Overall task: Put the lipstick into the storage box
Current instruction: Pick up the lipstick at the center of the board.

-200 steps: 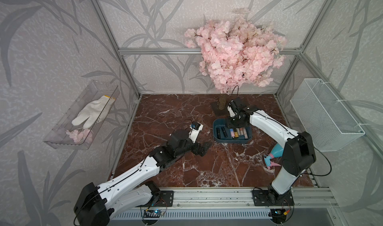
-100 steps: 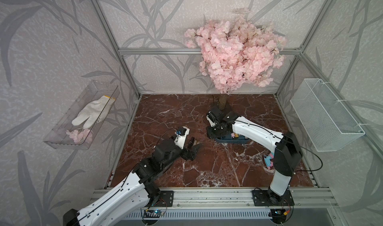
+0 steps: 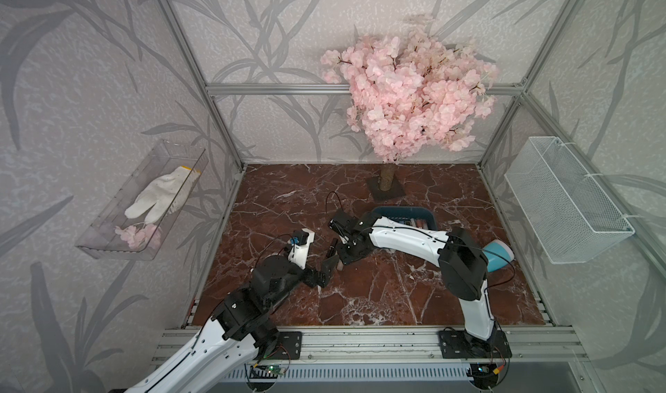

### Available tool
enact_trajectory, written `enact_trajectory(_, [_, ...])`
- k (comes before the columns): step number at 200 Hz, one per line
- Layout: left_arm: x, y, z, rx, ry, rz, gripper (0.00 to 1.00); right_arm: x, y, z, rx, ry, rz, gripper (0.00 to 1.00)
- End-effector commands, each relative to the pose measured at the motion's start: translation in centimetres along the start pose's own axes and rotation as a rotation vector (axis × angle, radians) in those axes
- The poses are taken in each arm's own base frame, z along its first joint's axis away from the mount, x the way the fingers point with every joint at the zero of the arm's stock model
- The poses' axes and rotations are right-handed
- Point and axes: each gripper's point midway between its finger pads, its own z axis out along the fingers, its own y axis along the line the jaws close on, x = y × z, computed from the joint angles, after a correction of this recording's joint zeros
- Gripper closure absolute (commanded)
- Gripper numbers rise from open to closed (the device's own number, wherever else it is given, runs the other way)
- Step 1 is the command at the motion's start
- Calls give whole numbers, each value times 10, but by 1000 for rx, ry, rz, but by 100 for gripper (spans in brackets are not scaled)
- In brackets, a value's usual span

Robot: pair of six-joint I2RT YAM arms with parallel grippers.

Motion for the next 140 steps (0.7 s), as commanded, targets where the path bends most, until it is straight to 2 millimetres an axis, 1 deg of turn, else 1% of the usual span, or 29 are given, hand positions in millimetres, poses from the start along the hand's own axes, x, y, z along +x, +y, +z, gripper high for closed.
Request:
enact_trajectory(1, [9,7,-2,-33,27,-3,0,3,4,2,11,13,4,53])
enact_trajectory(67, [10,8,-3,-36,38,7,0,6,17,22,17,44,-14,50])
enact_trajectory(140, [10,8,-3,-36,39,29,0,0,17,37,44,61,-14,50])
